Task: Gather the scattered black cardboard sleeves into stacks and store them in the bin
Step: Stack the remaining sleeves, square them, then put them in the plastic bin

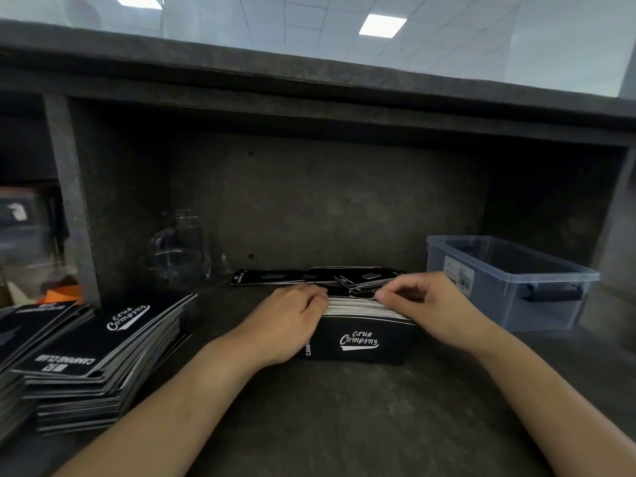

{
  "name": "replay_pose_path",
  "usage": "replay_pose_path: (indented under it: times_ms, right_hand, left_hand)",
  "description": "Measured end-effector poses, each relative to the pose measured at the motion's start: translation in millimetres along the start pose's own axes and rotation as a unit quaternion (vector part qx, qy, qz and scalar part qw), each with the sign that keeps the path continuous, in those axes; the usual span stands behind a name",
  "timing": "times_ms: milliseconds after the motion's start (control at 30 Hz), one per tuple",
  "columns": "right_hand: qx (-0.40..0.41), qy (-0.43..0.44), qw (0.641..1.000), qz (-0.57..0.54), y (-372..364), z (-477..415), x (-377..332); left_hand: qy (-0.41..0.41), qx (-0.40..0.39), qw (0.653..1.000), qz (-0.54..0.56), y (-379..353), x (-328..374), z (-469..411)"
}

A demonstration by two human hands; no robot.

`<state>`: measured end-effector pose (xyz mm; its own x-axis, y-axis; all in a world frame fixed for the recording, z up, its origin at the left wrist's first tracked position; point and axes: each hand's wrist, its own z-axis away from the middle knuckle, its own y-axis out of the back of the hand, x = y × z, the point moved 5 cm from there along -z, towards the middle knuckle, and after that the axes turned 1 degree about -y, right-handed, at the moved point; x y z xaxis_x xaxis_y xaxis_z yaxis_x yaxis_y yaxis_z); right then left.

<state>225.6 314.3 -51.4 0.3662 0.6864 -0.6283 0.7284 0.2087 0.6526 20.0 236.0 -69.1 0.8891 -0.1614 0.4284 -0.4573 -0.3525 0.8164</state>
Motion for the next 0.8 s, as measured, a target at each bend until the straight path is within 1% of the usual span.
replay_pose_path:
  times_ms: [67, 133, 233, 267, 300, 367, 400, 467, 600, 633, 700, 767, 800]
  right_hand:
    - [0.024, 0.011, 0.999, 0.038, 2.4, 0.0, 0.1]
    - [0.071, 0.027, 0.994, 0.078, 7.9, 1.4, -2.3]
    - [0.177, 0.046, 0.979, 0.085, 20.8, 3.8, -5.3]
    - [0.221, 0.038, 0.971, 0.08, 26.9, 4.4, -3.6]
    - [0.265, 0.01, 0.962, 0.063, 33.5, 4.0, 2.6]
    - [0.325, -0.096, 0.941, -0.009, 43.7, 3.6, 23.4]
    - [0.323, -0.156, 0.932, -0.045, 44.0, 3.2, 35.0]
    - [0.259, -0.243, 0.929, -0.106, 32.4, 1.1, 52.3]
    - [0.096, -0.316, 0.929, -0.166, -5.1, -2.3, 54.0]
    - [0.071, -0.33, 0.925, -0.177, -10.7, -2.0, 52.2]
    - [0.044, -0.34, 0.92, -0.188, -15.7, 0.5, 46.5]
    - [0.026, -0.324, 0.93, -0.172, -16.8, 1.7, 38.5]
    - [0.024, -0.308, 0.94, -0.144, -15.4, 2.0, 32.9]
  left_hand:
    - [-0.003, -0.003, 1.0, 0.006, 0.8, 1.1, 1.2]
    - [-0.005, -0.007, 1.0, 0.01, 0.4, 0.9, 0.9]
    - [-0.004, -0.007, 1.0, 0.018, -0.5, -1.0, -0.5]
    - [-0.002, -0.005, 1.0, 0.024, -0.7, -1.8, -0.3]
    - [0.001, -0.003, 1.0, 0.03, -0.6, -2.1, 0.4]
    - [-0.001, 0.004, 0.999, 0.04, -0.4, -1.9, 1.2]
    - [-0.008, 0.008, 0.999, 0.042, -0.3, -1.3, 1.4]
    - [-0.018, 0.011, 0.999, 0.047, 0.0, 0.3, 2.9]
    - [-0.015, -0.005, 0.995, 0.1, -1.6, 2.0, 6.7]
    - [-0.025, -0.005, 0.994, 0.103, -1.9, 3.3, 7.1]
    - [-0.041, 0.003, 0.996, 0.082, -2.3, 2.9, 6.8]
    - [-0.025, 0.016, 0.998, 0.051, -1.6, 1.9, 7.0]
    - [-0.006, 0.022, 0.999, 0.025, -2.0, -0.1, 6.9]
